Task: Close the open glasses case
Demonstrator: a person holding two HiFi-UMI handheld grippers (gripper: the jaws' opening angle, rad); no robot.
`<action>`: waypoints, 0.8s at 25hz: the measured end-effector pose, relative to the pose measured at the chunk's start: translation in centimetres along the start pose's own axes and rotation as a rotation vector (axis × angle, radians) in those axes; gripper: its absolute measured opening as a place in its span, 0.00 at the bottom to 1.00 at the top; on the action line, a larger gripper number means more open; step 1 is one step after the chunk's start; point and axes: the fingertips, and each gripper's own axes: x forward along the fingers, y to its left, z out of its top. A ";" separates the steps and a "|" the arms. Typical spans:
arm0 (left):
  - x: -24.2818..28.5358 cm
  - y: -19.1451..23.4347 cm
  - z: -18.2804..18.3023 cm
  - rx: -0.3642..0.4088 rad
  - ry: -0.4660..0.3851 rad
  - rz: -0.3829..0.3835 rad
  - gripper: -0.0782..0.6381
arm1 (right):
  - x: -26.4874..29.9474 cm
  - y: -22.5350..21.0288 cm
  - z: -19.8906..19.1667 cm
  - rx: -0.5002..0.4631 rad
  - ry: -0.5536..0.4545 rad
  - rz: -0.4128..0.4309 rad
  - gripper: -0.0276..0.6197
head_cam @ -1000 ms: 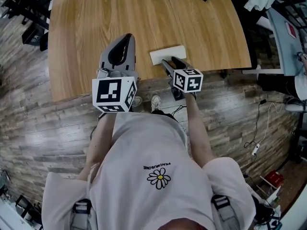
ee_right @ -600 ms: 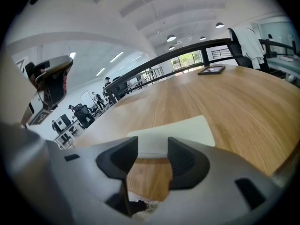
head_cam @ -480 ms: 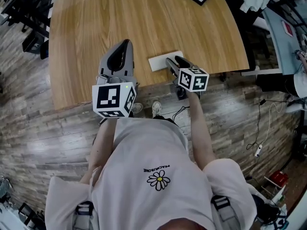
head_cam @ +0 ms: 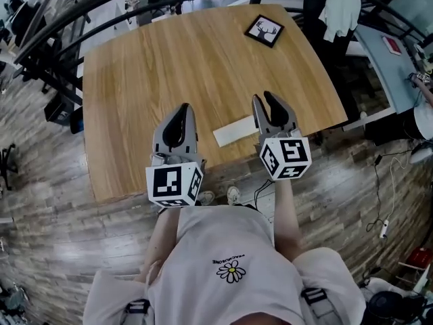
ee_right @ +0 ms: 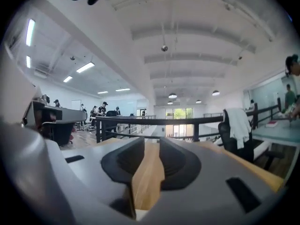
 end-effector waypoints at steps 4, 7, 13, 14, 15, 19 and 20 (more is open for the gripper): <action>1.0 -0.2 1.9 0.002 -0.045 -0.017 0.13 | -2.4 1.7 3.8 -0.110 -0.140 -0.087 0.08; 1.3 -0.6 2.5 0.008 -0.051 -0.032 0.13 | -3.6 2.8 5.2 -0.178 -0.177 -0.107 0.06; 1.7 -1.3 2.7 0.011 -0.067 -0.050 0.13 | -4.3 3.0 5.7 -0.192 -0.195 -0.131 0.06; 1.8 -1.4 2.7 0.013 -0.069 -0.053 0.13 | -4.3 3.0 5.6 -0.193 -0.194 -0.133 0.06; 1.9 -1.5 2.7 0.015 -0.071 -0.056 0.13 | -4.2 2.9 5.6 -0.194 -0.192 -0.135 0.06; 2.1 -1.8 2.8 0.018 -0.071 -0.066 0.13 | -4.2 2.8 5.4 -0.197 -0.183 -0.138 0.06; 2.1 -1.9 2.7 0.018 -0.070 -0.066 0.13 | -4.3 2.8 5.4 -0.196 -0.181 -0.139 0.06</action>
